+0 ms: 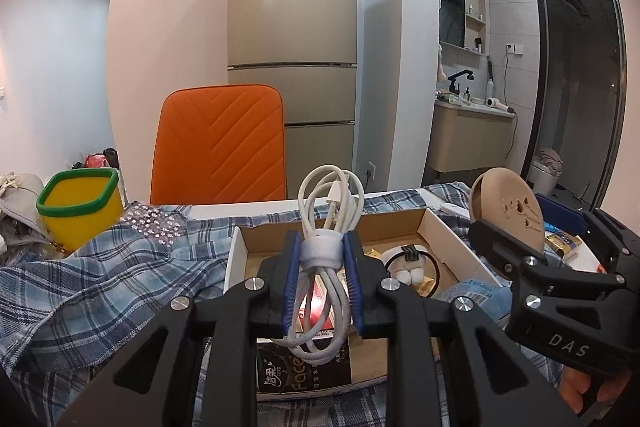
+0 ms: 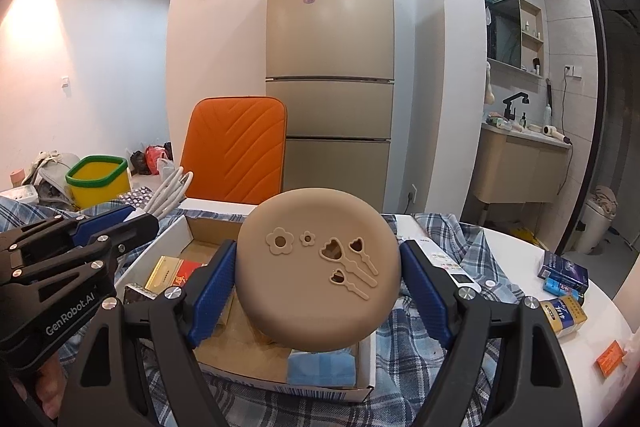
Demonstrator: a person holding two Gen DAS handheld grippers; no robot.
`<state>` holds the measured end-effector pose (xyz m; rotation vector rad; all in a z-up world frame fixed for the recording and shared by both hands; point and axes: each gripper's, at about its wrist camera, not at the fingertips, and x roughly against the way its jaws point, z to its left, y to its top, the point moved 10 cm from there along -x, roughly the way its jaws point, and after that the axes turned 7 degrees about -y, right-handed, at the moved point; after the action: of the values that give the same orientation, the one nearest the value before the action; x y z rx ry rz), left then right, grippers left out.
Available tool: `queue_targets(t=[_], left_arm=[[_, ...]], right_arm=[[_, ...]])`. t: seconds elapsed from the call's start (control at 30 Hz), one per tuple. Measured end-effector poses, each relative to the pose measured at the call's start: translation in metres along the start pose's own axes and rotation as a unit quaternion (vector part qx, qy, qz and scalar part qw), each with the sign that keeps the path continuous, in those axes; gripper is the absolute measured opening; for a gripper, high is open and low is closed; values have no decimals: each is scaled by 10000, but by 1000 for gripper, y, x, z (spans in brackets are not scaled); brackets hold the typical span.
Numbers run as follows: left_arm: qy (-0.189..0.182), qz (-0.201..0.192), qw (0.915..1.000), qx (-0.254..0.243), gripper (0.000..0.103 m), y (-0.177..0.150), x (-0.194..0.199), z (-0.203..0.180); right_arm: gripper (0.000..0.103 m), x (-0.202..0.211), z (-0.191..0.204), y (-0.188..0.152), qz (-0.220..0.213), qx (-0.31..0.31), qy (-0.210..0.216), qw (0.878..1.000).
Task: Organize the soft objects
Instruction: 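Lower the white cable into the box and open the left gripper, then lower the beige disc into the box and open the right gripper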
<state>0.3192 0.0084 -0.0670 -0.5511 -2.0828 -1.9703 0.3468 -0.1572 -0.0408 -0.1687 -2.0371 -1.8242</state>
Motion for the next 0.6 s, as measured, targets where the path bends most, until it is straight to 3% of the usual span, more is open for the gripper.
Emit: queue_targets(t=[0.27,0.3,0.37,0.4,0.6], left_arm=[[39,11,9999,100,21,-1,0,7],[40,10,9999,100,25,-1,1,6],[63,-5,9999,100,54,0,2,7],[82,-40,9999,106,77,1,3,8],[169,-388,9988,261,86,9,18,16]], right_arm=[[82,-4,-2,0,71,-54,24,10000],[82,-5,-2,0,81,-58,28,9999],[82,-5,-3,0,95,-74,32,9999],[82,-5,-3,0,95,-77,28,9999],[83,-6,-5,0,113,-104,32,9999]])
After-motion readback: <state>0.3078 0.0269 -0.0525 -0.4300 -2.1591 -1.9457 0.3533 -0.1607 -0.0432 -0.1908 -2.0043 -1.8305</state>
